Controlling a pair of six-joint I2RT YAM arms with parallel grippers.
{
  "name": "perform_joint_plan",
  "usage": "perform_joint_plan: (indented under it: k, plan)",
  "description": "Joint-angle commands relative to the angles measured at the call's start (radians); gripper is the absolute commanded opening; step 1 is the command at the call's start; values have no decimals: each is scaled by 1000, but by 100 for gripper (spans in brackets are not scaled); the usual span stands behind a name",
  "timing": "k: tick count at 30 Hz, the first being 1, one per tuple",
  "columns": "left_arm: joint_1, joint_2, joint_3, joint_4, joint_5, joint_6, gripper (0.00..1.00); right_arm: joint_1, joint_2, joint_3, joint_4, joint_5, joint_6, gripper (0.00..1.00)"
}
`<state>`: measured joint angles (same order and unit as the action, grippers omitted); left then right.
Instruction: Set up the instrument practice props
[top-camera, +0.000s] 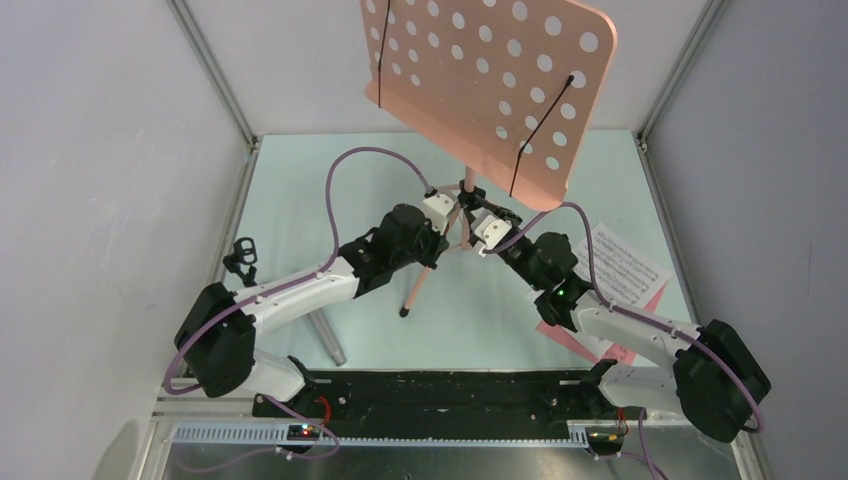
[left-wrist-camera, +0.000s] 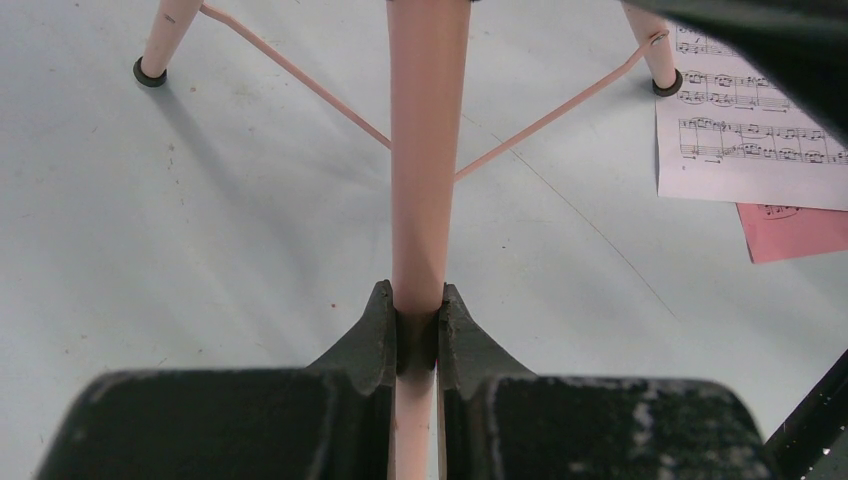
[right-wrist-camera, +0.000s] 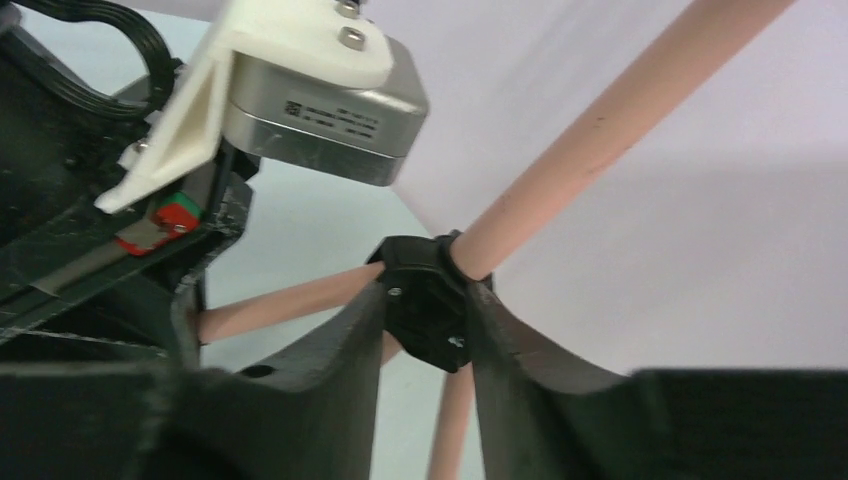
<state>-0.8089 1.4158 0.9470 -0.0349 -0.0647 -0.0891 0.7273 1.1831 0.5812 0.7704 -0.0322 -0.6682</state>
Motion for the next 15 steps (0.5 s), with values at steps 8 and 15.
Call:
perform_joint_plan:
  k: [8, 15]
  plan:
    - [30, 24, -7, -139, -101, 19, 0, -42, -18, 28, -97, 86, -173, 53]
    - [29, 25, -7, -139, -103, 19, 0, -40, -22, 32, -171, 44, -179, 56]
